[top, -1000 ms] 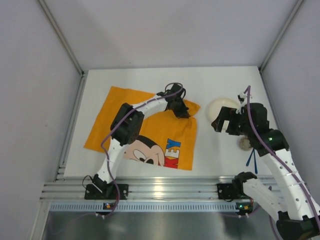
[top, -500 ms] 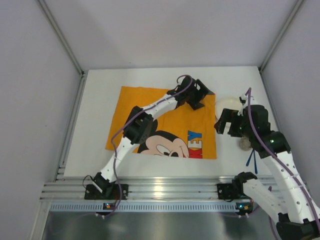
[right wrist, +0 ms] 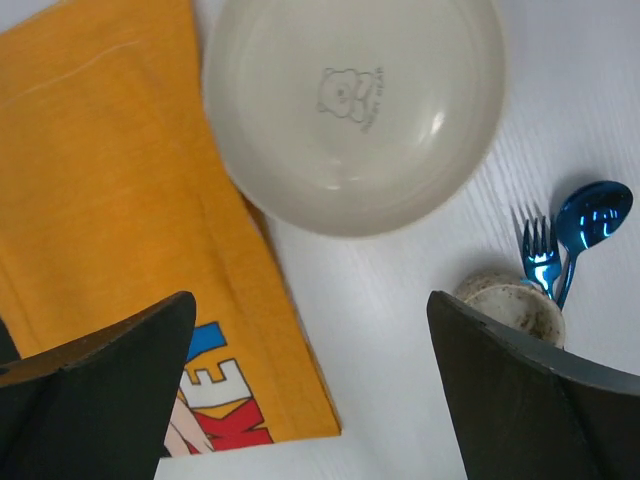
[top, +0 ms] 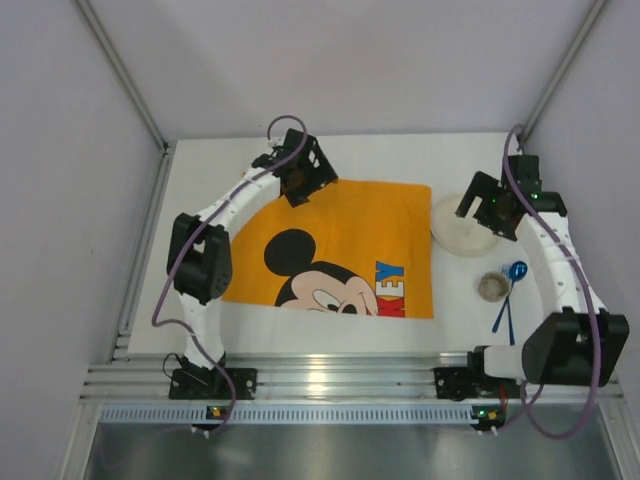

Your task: Set the dinner table for one person

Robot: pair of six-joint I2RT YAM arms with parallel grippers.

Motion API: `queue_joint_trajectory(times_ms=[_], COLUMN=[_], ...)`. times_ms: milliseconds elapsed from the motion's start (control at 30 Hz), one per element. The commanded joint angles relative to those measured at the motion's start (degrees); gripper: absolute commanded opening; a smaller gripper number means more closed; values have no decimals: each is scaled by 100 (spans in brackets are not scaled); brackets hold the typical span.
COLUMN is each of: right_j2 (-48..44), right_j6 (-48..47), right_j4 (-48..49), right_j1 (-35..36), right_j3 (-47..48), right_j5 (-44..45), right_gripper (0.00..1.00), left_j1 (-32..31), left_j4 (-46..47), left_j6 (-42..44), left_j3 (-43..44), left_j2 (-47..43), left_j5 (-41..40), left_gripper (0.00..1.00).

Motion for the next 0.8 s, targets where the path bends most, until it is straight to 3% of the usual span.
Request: queue_joint_trajectory(times_ms=[0, 133, 233, 500, 767], right_j2=[718, 1474, 1984, 2943, 3163], right_j6=[653, 707, 707, 637, 742], right_j4=[163, 304, 304, 400, 743], right_j1=[-799, -1177, -1396, -1547, -1547], right_j3=[-72, -29, 129, 420, 271], right_j5=[-542, -605, -649, -421, -140], right_gripper=[100, 100, 99, 98, 98], left_j1=[-42, 133, 178, 186, 151], left_j4=[-1287, -1010, -736, -753, -665], left_j6=[1436, 1612, 1770, 1894, 1560], left_j3=[-712, -2308, -2962, -3464, -4510], left_j2=[-830, -1411, -1641, -1517, -2141], left_j5=[-1135, -1340, -1313, -1375, -673], left_gripper=[98, 98, 98, 98, 98])
